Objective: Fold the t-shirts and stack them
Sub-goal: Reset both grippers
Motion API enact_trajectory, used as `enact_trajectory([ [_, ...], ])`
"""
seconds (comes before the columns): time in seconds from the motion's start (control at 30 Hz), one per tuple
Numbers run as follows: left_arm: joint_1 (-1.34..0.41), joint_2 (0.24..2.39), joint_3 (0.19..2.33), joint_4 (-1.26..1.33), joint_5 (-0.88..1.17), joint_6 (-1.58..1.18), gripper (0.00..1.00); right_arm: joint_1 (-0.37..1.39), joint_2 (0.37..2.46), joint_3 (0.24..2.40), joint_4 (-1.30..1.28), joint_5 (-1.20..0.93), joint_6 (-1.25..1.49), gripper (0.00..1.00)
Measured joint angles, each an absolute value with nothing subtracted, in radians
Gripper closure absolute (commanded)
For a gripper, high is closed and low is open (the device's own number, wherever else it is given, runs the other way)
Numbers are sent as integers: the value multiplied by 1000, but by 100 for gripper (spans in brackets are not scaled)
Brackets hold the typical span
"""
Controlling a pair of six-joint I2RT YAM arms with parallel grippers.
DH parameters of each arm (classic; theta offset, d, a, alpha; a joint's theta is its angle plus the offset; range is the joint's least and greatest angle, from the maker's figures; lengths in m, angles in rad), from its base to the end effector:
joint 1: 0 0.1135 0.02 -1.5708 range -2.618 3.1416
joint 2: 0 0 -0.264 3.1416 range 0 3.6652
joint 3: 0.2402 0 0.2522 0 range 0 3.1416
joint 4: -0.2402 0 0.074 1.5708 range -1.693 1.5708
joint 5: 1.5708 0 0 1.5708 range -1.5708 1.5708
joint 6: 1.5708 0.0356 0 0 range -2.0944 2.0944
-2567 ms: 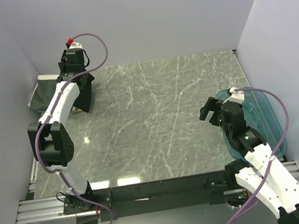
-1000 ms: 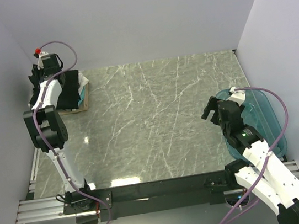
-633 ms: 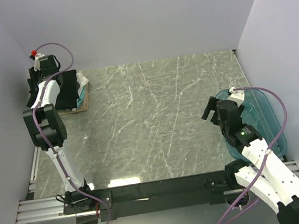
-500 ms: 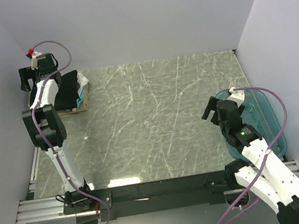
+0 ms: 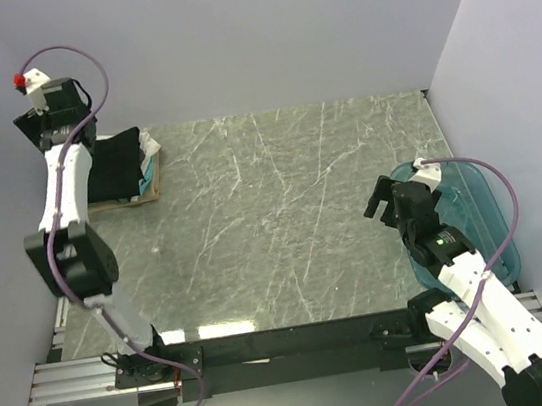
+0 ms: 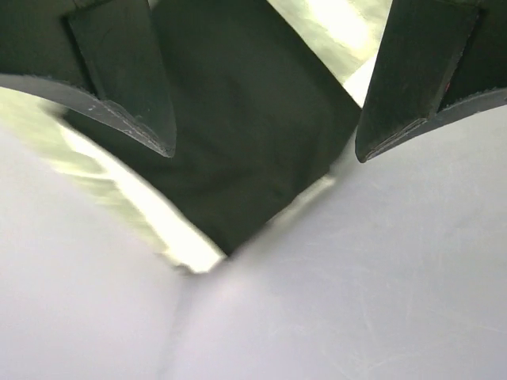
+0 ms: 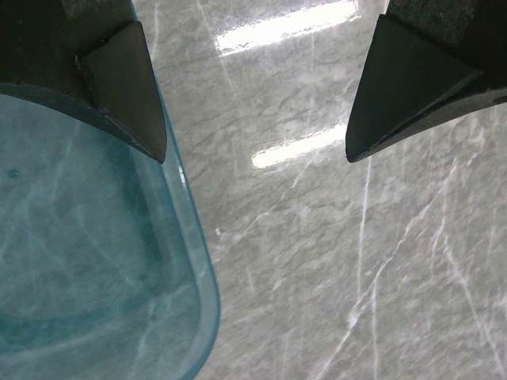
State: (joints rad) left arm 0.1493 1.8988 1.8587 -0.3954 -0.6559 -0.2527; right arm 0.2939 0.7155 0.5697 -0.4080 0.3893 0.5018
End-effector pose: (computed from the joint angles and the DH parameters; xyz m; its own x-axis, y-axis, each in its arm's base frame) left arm 0.4367 0.0876 0.3704 -0.2377 -0.2361 -0.9422 -0.7479 0.6635 0.0224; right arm 0.1597 0.0342 0.2542 -0.4216 0.3374 -0.8417 0.2780 0.9316 0.2341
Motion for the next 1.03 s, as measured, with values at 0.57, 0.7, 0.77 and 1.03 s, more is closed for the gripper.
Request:
enact_trajectory([
  [0.57, -461, 1200, 1037, -377, -472, -694, 0, 294, 627, 570, -377, 270, 474, 0],
  [0.7, -527, 974, 766, -353, -444, -802, 1, 294, 611, 559, -367, 243, 466, 0],
  [0.77, -554, 906, 687, -366, -437, -843, 1, 294, 595, 540, -351, 210, 455, 0],
  [1.03, -583, 860, 622, -434, -469, -939, 0, 294, 590, 466, -299, 124, 454, 0],
])
